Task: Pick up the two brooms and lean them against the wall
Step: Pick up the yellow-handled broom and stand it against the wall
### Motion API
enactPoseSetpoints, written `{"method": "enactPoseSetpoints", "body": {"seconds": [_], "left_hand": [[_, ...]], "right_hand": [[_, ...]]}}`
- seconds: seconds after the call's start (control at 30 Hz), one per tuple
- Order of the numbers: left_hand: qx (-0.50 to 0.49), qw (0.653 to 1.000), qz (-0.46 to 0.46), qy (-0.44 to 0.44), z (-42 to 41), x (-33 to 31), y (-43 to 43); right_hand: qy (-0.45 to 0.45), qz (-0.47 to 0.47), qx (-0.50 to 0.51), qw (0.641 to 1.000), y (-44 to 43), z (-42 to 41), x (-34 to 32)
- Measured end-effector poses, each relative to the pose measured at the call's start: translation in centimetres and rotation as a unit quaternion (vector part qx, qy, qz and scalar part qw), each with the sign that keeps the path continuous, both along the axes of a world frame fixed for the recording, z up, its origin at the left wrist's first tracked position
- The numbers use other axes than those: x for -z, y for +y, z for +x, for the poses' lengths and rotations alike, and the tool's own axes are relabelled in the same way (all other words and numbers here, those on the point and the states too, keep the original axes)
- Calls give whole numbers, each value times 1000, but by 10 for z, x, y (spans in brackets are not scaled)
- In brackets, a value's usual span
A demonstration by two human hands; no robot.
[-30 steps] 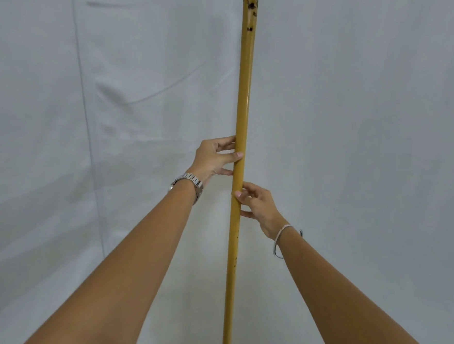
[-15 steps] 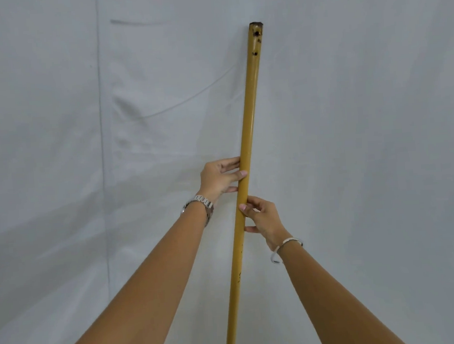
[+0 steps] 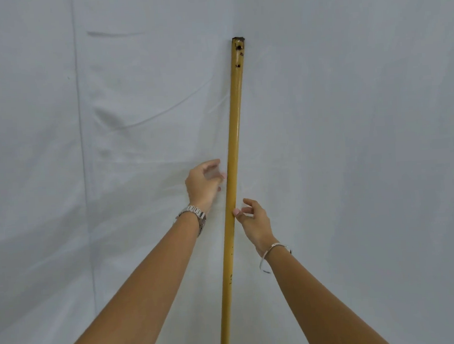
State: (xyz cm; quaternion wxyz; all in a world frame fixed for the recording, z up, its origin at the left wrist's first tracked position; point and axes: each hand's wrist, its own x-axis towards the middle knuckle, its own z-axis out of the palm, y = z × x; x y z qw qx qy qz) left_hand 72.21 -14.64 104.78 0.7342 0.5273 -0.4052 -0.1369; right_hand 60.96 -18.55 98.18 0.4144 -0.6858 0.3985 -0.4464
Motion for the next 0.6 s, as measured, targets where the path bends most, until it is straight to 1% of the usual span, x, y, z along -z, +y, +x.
{"method": "enactPoseSetpoints", "body": {"seconds": [0.03,0.07,0.1,0.13,0.17,0.2,0.23,0.33,0.4,0.43,0.47,0.5,0.53,0.57,0.6], "left_hand": [[-51,998,-44,6,-3,2,2],[-92,992,-83,-12,-4,4,5],[-124,984,-109,-68,-6,7,8],[-150,969,-118,-157,-5,10,10],[-166,946,-109,-258,-6,15,11],[-175,917,-89,-347,-6,19,12],[-176,891,-56,-415,-6,24,11],[-179,818,56,-544,-8,34,5],[-199,755,114,-614,-7,39,0],[-205,724,143,-643,-7,42,-1],[-212,701,169,-660,-8,45,-1],[-224,688,187,-665,-9,49,0],[-240,685,194,-660,-11,53,1],[-260,691,193,-646,-17,59,6],[-281,709,183,-620,-20,67,10]], "right_hand": [[12,-17,13,1000,1,-3,1],[20,-29,19,999,2,-7,3],[20,-31,20,999,3,-10,4],[18,-30,14,999,6,-13,5],[17,-29,9,999,8,-16,8],[17,-27,1,999,10,-18,10],[15,-25,-6,1000,11,-20,13],[23,-22,-19,999,17,-27,23],[43,-24,-23,999,21,-35,31],[53,-29,-25,998,24,-40,35],[67,-38,-24,997,27,-46,39],[92,-56,-17,994,30,-54,43],[139,-87,3,986,31,-63,46],[204,-127,40,970,33,-75,52],[271,-171,84,943,33,-84,55]]}}
